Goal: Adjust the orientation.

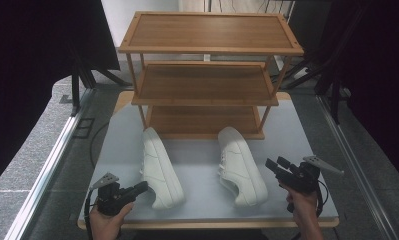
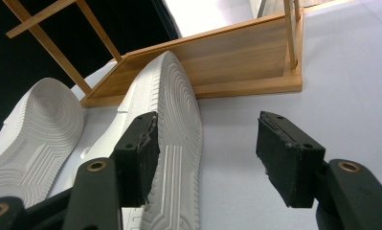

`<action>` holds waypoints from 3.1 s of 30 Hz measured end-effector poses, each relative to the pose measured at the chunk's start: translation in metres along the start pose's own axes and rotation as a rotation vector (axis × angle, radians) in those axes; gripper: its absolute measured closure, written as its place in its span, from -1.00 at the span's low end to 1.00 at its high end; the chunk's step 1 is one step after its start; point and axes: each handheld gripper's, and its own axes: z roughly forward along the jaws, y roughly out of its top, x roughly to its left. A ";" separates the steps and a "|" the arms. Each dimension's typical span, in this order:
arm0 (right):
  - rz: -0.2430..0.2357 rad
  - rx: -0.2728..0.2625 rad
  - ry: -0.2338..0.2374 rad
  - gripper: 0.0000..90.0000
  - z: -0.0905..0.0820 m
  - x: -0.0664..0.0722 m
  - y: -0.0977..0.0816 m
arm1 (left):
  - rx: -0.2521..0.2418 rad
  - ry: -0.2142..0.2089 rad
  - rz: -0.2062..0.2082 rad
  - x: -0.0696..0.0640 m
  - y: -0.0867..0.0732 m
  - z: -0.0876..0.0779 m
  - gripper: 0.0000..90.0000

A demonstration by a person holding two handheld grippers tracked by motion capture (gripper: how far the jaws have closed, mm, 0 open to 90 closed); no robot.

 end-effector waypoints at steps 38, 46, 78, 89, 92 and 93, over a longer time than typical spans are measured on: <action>0.052 -0.023 -0.019 -0.11 -0.009 -0.012 0.001 | 0.091 -0.157 0.113 -0.060 0.036 0.082 0.99; 0.097 -0.041 -0.012 -0.10 -0.014 -0.018 0.001 | 0.117 -0.087 0.219 -0.086 0.045 0.096 0.96; 0.112 -0.052 -0.009 -0.10 -0.020 -0.018 0.003 | 0.220 0.031 0.208 -0.050 0.041 0.081 1.00; 0.057 -0.071 -0.006 -0.08 -0.018 -0.003 0.005 | 0.180 0.018 0.177 -0.028 0.039 0.059 0.96; 0.025 -0.072 0.013 -0.07 -0.015 0.007 0.006 | 0.174 -0.010 0.184 -0.027 0.038 0.056 0.88; 0.009 -0.067 0.019 -0.07 -0.014 0.010 0.007 | 0.174 -0.010 0.184 -0.027 0.038 0.056 0.83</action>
